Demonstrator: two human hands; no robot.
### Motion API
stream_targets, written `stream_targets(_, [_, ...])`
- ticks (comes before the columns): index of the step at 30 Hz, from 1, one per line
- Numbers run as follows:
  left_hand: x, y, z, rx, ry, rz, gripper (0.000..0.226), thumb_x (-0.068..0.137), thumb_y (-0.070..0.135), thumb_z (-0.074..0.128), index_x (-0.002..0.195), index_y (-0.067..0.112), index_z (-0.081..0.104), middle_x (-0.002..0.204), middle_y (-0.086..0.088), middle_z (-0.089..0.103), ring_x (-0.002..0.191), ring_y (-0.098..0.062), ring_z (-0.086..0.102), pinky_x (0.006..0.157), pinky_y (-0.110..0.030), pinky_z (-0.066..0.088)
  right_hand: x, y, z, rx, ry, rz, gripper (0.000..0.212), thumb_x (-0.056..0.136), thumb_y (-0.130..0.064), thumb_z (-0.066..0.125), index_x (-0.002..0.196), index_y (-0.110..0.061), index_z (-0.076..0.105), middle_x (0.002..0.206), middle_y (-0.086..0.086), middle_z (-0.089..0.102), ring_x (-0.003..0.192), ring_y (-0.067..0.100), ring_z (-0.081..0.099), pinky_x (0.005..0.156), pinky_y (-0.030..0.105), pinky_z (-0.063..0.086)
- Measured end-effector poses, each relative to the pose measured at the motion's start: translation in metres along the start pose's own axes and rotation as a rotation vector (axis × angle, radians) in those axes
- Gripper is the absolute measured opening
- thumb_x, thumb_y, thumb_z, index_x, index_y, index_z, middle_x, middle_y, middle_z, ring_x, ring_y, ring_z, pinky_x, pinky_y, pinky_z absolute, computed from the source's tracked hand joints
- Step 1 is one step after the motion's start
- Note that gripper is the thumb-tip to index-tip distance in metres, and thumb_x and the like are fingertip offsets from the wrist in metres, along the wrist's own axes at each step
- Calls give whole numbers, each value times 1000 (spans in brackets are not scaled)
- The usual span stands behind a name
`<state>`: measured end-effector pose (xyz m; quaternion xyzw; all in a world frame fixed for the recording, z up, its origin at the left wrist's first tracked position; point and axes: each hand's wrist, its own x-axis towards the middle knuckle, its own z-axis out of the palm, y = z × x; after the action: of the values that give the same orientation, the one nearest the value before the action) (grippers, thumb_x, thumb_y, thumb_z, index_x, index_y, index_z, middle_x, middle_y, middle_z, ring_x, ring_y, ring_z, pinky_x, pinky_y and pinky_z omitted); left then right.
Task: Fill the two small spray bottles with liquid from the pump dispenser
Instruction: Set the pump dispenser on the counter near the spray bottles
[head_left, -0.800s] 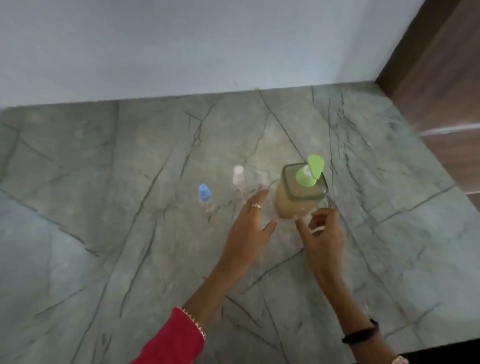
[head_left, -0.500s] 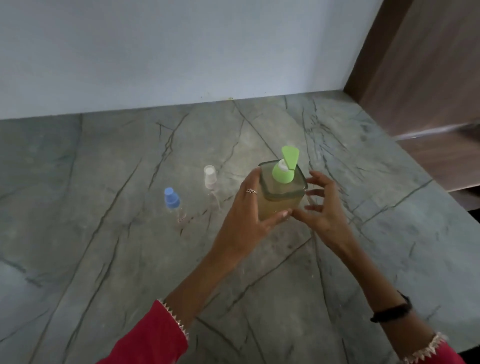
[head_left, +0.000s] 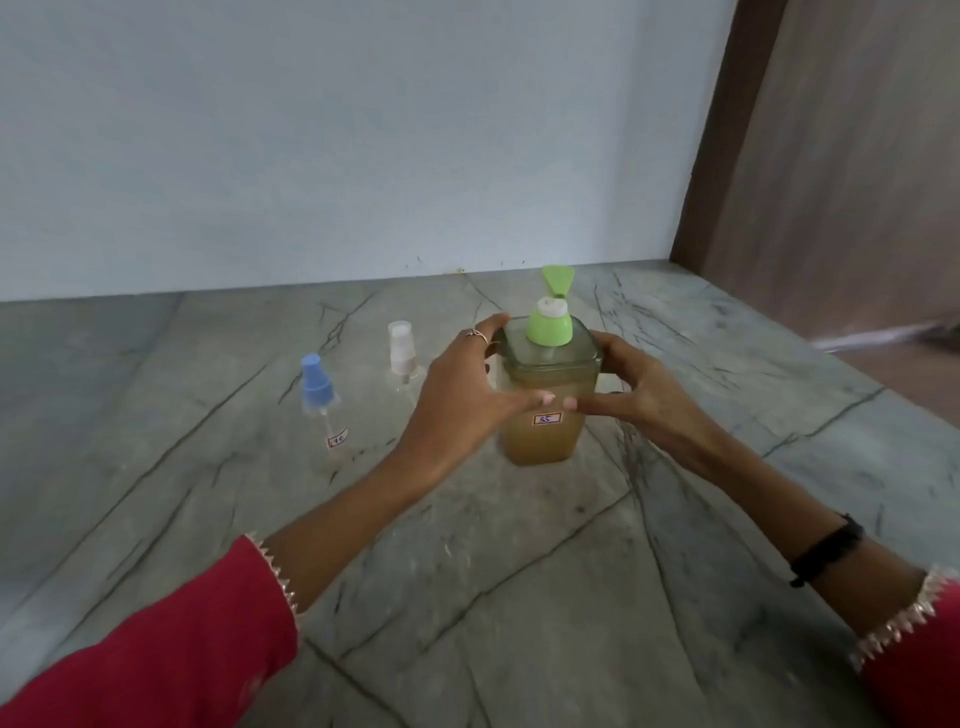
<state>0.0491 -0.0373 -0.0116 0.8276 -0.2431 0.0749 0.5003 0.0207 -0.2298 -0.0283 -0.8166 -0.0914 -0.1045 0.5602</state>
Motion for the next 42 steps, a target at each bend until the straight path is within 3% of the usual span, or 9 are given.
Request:
stream_targets(5, [-27,13,-4,-6,38,1,87,65,23,83,139,14,37,136,-4,50,122,-14,49,101,-26,41,-22,-13,2,-4,-30,-12,64,70,-15,82,128,-18,53,116,-2,65,106,8,60,90,26,51])
stream_targets(8, [-49,22,-9,10,41,-9,88,65,24,83,140,16,37,136,-4,50,115,-9,49,96,-21,41,-42,-21,7,12,-42,4,70,64,-25,78,129,-17,53,116,-1,65,107,10,60,84,27,56])
stream_targets(11, [-67,31,-14,25,43,-2,88,64,23,83,139,18,37,133,-4,52,110,-7,48,94,-20,40,-57,-28,11,39,-64,-1,63,71,-15,80,128,-18,54,117,2,65,110,14,59,78,27,58])
stream_targets(16, [-88,41,-18,41,34,-11,90,64,23,83,140,19,35,133,-5,51,117,-16,51,95,-25,42,-77,-32,15,20,-67,-2,67,66,-23,80,128,-19,53,115,1,64,108,13,60,80,31,58])
stream_targets(21, [-98,43,-17,35,19,-18,90,65,22,83,141,18,34,136,-5,50,121,-16,50,99,-27,42,-88,-33,16,16,-47,-30,57,75,-14,78,125,-22,54,113,-4,65,106,10,60,83,26,56])
stream_targets(30, [-99,31,-11,-82,-21,-62,89,68,21,80,141,19,30,139,0,43,116,-5,44,98,-21,37,-86,-33,12,-118,-21,-90,66,73,-38,78,132,-27,49,121,-14,58,112,-1,53,88,21,44])
stream_targets(34, [-95,25,-5,-202,-58,-124,108,49,39,87,140,22,31,138,1,47,124,-9,46,107,-29,37,-82,-54,11,-67,113,-187,64,70,-45,74,129,-27,54,122,-14,59,112,-3,52,86,22,47])
stream_targets(36, [-92,23,1,-240,-72,-133,105,42,46,82,135,24,38,131,5,54,121,-10,51,103,-29,43,-79,-66,15,-50,124,-224,58,69,-46,71,124,-29,58,117,-16,62,111,-3,54,88,25,49])
stream_targets(42, [-85,17,3,-286,-77,-130,99,38,43,84,126,28,42,124,7,57,115,-6,54,94,-23,48,-68,-75,33,-75,141,-210,62,63,-53,70,116,-23,58,107,-14,62,102,-2,56,84,21,49])
